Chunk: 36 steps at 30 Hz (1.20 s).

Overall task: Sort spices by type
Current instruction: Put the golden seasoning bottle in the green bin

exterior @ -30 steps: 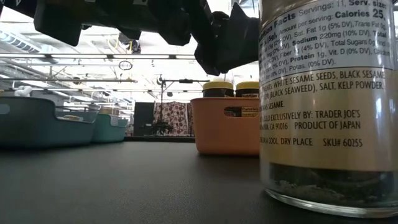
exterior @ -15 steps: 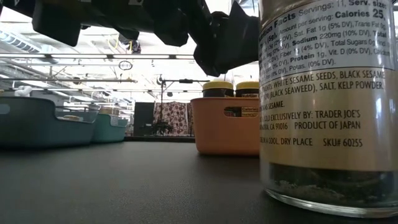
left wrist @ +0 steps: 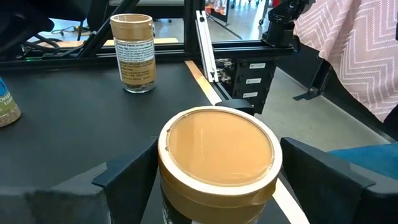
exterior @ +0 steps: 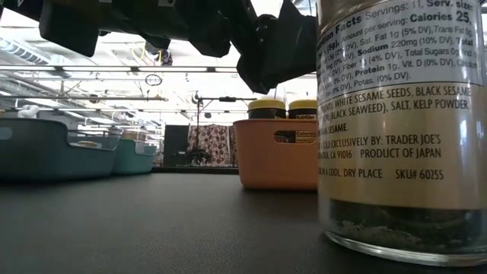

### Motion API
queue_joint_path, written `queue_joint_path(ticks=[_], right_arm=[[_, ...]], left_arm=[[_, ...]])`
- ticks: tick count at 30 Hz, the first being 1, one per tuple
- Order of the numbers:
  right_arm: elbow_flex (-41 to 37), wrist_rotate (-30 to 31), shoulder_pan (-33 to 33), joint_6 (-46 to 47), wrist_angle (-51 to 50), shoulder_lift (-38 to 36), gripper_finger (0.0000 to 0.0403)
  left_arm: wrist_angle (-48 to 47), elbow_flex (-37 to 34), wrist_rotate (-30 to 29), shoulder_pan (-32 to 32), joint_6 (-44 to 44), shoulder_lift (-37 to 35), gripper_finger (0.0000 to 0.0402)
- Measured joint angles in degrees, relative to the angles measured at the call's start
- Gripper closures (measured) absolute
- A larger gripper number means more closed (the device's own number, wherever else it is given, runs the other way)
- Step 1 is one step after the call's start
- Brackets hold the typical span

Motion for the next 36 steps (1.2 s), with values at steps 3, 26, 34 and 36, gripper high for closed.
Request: queue_joint_path(ticks=[3,26,34,36], right_arm=[[0.0,-0.01,0.0,-0.01,-0.02,0.0,0.0018],[0.02,-0.27,0.45,-0.63,-0.1,0.0,0.0018],[0.02,-0.27,0.68,-1.05,-0.15,0.0,0.0018],[0.02,-0.27,0.68,-1.05,-0.07,0.0,0.0018]], left_arm=[[-0.02,0.0,-0.02,0.02,-0.02,0.0,0.0071],[-18.63,0.02,-5.81,0.09,0.5,-14.17,0.0128],[-43.74,0.0,-28.09,0.07,-1.54,-32.12,0.0128],[-49.15,0.0,-35.64,0.09,-4.5,-35.97,0.0128]])
